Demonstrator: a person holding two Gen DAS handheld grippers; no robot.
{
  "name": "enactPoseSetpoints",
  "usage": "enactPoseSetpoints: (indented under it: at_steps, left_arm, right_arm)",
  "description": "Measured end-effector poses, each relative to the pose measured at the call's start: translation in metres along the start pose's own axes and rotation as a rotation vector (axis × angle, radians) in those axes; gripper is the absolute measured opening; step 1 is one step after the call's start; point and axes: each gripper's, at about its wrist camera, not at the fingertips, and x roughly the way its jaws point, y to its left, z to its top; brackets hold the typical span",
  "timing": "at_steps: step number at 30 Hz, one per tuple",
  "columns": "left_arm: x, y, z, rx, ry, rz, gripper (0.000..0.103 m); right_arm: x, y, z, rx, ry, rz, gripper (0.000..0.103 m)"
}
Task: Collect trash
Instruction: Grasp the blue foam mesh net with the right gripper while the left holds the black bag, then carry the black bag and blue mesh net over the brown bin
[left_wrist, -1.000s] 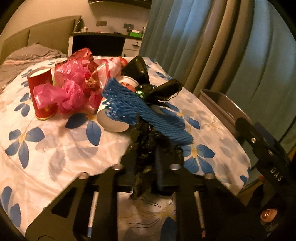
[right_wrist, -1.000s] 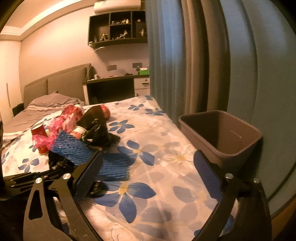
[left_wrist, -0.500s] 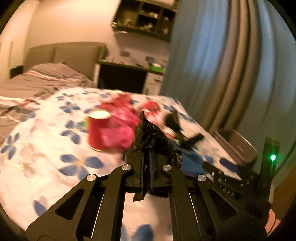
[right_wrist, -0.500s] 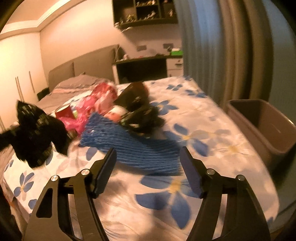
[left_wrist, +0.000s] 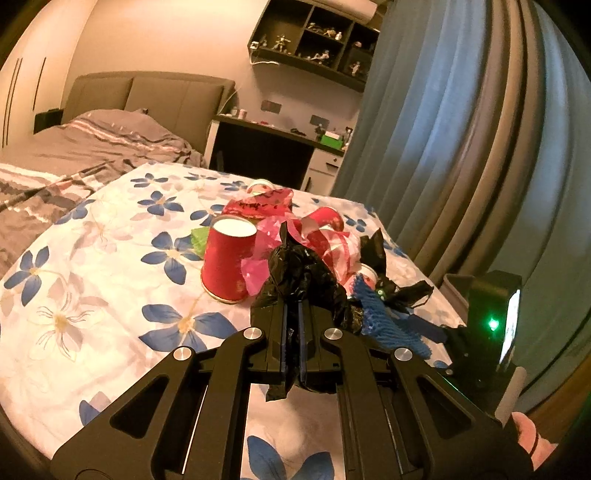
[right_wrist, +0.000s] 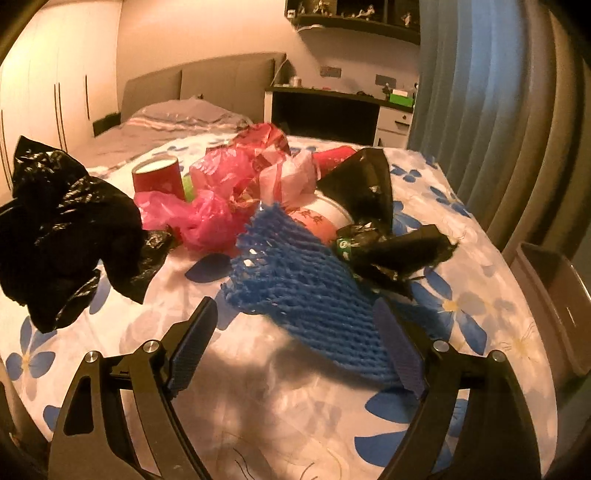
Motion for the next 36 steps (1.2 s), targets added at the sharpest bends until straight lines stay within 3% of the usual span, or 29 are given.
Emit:
enactPoseSetpoints:
  at_steps: [5,8,22,36]
  left_arm:
    - [0.004,0.004,-0.001,-0.013,0.009,-0.012,0.004]
    - [0.004,0.003,-0.002,-0.009,0.013,-0.018,0.004]
    - [0.008,-0.026,0.006,0.049,-0.008,-0.038,0.004]
    - [0.029,-0.115,0.019,0.184,-0.041,-0.148,0.004]
  right_arm:
    - [0.013,-0.007,0.000,0.028,0.061,0.022,0.032]
    - [0.008,-0.009,0.001,0.019,0.035,0.018,0.009]
    - [-0.084,-0.079,0.007,0.170,-0.208,0.041,0.007]
    - [-0.143,-0.138,0.000,0.263,-0.375,0.003,0.007]
